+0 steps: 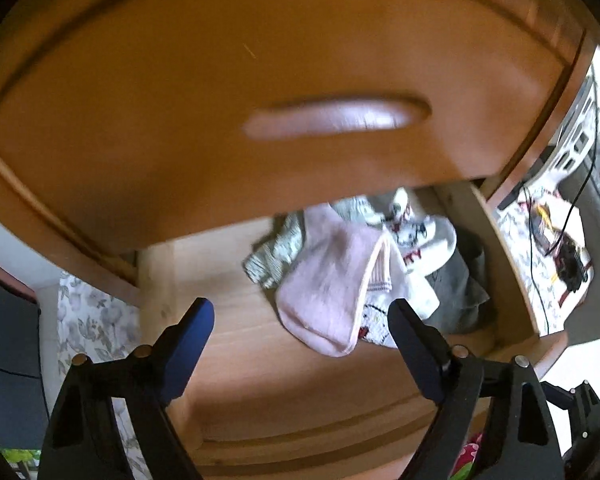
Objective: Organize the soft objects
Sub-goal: 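Reach the left gripper into the drawer toward the pink sock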
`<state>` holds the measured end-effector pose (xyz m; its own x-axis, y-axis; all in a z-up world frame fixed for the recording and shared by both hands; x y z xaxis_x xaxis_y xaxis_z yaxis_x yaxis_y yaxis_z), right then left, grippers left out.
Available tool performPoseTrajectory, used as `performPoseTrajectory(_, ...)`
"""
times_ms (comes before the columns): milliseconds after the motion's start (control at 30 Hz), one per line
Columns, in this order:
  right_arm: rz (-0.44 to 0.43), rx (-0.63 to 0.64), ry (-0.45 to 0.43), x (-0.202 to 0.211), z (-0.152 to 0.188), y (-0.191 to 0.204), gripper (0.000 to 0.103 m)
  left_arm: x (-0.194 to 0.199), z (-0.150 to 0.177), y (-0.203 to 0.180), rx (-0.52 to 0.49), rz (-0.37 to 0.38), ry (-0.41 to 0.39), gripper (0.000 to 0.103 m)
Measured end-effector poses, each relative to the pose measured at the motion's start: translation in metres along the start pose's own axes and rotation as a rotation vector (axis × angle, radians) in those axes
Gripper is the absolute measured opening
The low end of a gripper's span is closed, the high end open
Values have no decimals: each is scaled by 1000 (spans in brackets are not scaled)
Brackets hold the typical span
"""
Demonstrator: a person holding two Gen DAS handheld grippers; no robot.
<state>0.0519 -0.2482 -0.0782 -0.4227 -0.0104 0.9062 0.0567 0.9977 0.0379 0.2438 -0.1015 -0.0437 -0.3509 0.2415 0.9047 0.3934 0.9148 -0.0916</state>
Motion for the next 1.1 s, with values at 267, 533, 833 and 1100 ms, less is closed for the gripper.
performPoseTrajectory(267,-4,1,14,-7,0,-2,103,-42,2,-11,-39,-41,100,89)
performPoseTrajectory(533,-8,-2,32,-15,0,-4,103,-71,4,-8,-71,-102,172,80)
performPoseTrajectory(833,-14,9,43,-20,1,-1,103,-89,-3,-13,-50,-69,204,68)
performPoseTrajectory(1100,-13,9,40,-19,1,-1,103,-87,2,-3,5,-6,199,35)
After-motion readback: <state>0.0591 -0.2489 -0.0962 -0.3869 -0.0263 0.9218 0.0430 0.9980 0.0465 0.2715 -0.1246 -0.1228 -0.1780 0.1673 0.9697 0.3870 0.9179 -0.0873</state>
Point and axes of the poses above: each gripper's, at about its wrist camera, not at the fingertips, and x roughly against the way its jaws point, y to its left, z to its underside, the point moved 7 cm from there along -x, roughly the way its jaws point, and after that the axes turned 9 degrees about z, right-handed, at the moved point
